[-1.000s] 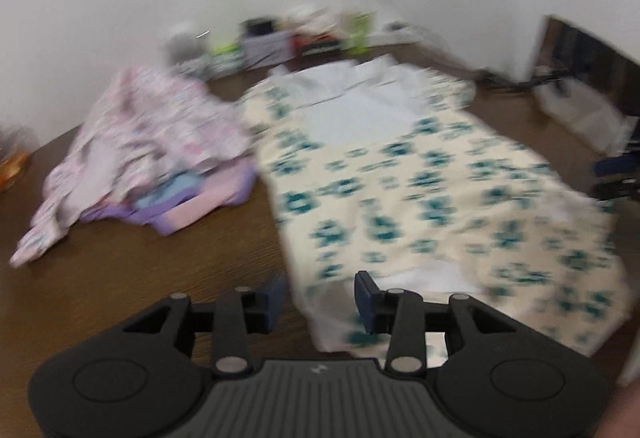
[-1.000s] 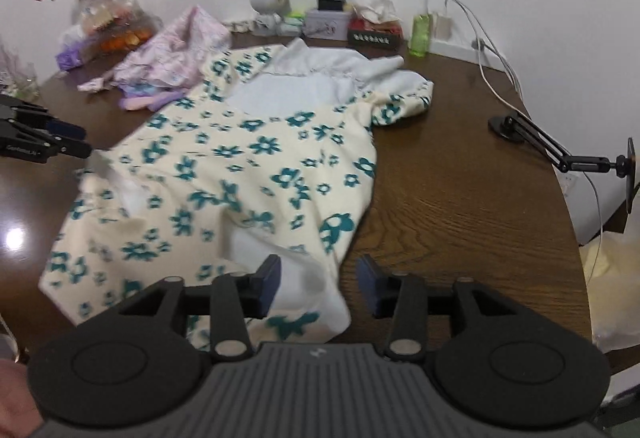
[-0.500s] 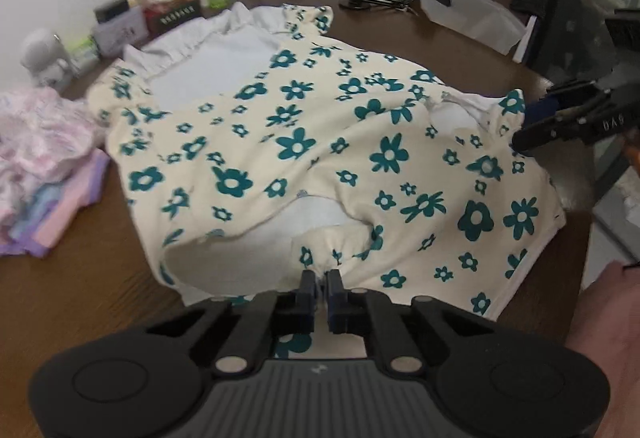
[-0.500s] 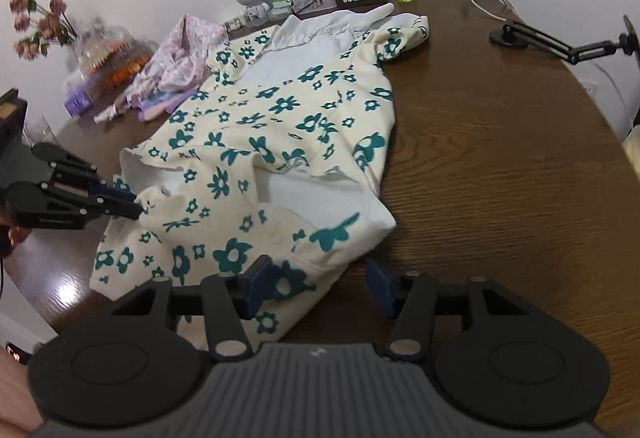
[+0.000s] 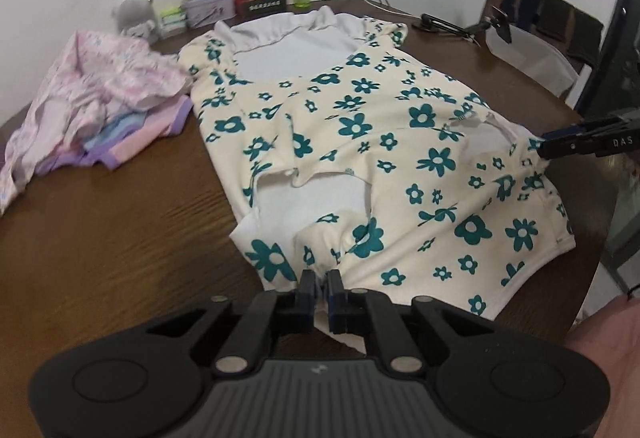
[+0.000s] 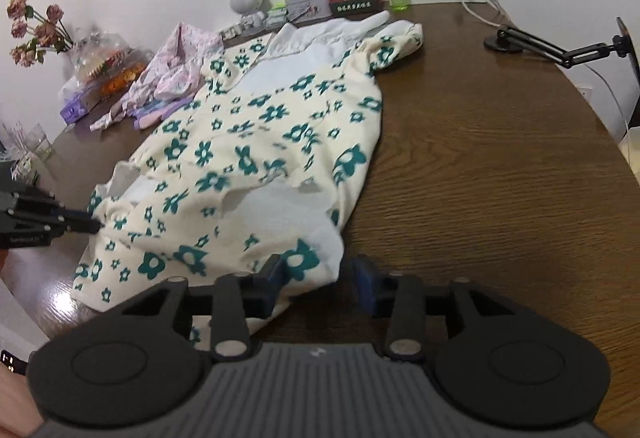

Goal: Fold clothes

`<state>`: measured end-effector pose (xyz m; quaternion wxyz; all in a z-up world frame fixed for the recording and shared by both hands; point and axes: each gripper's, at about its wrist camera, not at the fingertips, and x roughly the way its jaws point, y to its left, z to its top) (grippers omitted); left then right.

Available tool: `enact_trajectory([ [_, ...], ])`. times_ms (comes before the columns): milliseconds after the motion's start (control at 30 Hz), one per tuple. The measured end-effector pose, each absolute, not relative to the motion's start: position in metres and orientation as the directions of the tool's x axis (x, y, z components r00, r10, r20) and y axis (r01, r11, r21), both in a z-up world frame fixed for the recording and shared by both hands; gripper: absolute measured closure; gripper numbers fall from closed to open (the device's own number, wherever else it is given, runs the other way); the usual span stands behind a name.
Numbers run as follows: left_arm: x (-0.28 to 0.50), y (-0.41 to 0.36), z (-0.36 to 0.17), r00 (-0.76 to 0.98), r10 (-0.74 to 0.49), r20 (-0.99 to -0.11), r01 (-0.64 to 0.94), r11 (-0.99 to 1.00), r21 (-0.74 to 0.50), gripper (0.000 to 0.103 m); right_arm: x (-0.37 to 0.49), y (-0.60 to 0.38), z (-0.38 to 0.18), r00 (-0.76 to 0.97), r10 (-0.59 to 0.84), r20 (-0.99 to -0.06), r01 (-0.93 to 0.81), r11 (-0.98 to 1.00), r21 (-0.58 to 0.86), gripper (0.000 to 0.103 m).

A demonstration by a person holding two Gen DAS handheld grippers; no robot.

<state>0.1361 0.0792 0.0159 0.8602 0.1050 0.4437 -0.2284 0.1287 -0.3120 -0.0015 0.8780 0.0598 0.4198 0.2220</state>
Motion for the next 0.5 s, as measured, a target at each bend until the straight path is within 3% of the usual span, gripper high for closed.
enact_trajectory([
  [167,0.144,0.082,0.038,0.575,-0.336,-0.746,0.463,0.885,-0.042,0.078,0.138,-0.307,0.000,0.542,0.462,-0.702,-0.351,0.883,0.310,0.057],
  [267,0.155,0.076,0.040,0.590,-0.342,-0.732,0.479,0.878,-0.025,0.079,0.146,-0.298,-0.004,0.533,0.457,-0.712,-0.358,0.884,0.300,0.058],
  [333,0.162,0.070,0.030,0.578,-0.318,-0.751,0.497,0.868,0.016,0.082,0.149,-0.293,-0.007,0.535,0.440,-0.722,-0.353,0.892,0.282,0.064],
  [400,0.164,0.067,0.015,0.552,-0.283,-0.784,0.515,0.855,0.054,0.095,0.150,-0.290,-0.010,0.530,0.428,-0.732,-0.352,0.896,0.270,0.088],
  [500,0.162,0.067,0.002,0.536,-0.266,-0.801,0.528,0.846,0.073,0.096,0.146,-0.288,-0.011,0.528,0.402,-0.748,-0.361,0.904,0.231,0.092],
])
